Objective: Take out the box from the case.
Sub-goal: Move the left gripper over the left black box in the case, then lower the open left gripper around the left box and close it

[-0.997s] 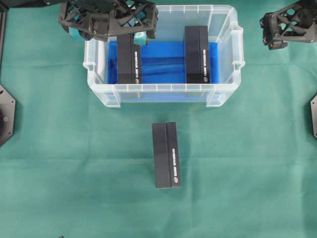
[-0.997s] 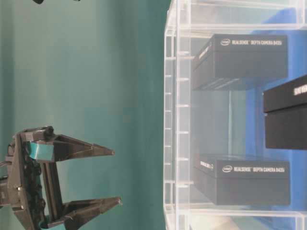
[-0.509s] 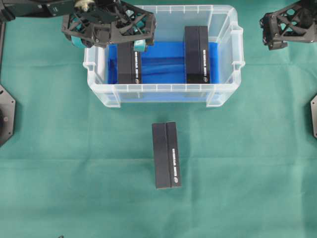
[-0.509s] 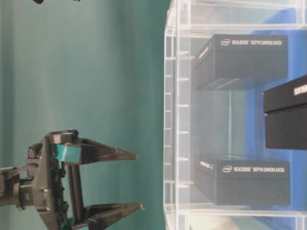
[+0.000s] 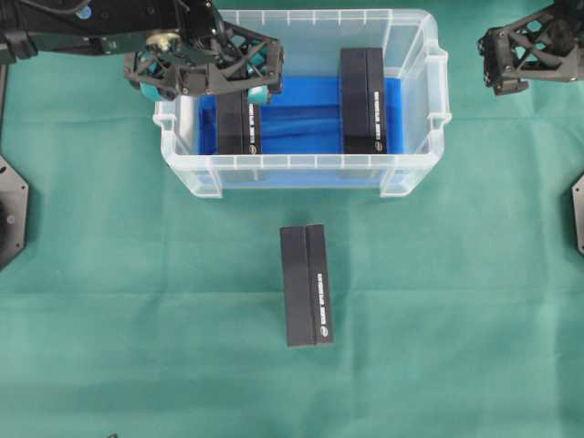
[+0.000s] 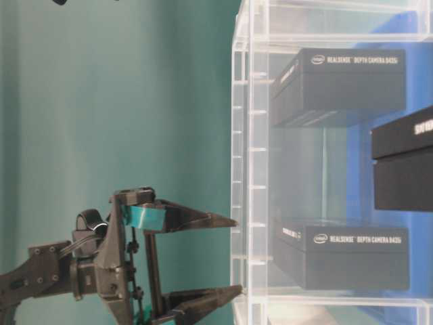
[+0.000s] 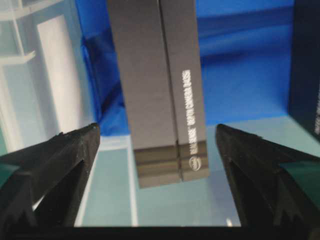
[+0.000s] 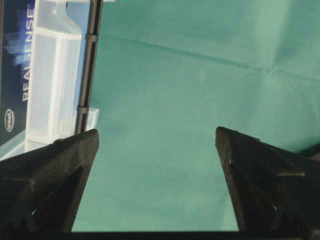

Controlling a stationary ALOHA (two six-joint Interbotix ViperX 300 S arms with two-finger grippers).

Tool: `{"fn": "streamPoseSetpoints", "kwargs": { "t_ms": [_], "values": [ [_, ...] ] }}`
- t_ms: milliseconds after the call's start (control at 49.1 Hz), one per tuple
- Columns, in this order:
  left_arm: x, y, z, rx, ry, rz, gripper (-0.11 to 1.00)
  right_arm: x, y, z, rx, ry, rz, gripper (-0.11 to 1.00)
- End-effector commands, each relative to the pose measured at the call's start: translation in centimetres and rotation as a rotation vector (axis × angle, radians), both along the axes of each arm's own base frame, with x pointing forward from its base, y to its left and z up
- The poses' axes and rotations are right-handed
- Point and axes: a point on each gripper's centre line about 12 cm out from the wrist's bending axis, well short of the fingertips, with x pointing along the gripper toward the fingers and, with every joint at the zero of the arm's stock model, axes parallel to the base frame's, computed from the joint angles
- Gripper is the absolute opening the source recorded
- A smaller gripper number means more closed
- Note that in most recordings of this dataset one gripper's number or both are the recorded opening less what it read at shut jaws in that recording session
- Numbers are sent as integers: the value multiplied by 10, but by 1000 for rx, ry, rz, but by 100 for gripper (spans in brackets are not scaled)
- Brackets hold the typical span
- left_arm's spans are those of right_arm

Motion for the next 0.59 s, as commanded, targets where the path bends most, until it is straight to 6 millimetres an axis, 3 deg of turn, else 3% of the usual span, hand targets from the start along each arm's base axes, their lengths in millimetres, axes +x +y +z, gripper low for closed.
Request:
{"fn": "streamPoseSetpoints", "kwargs": {
  "t_ms": [0, 570],
  "values": [
    [1, 3, 1, 12, -22, 0, 94, 1, 0, 5, -12, -22, 2, 93],
    [7, 9, -40, -1, 22, 4, 94, 3, 0, 5, -15, -32, 8, 93]
  ]
}}
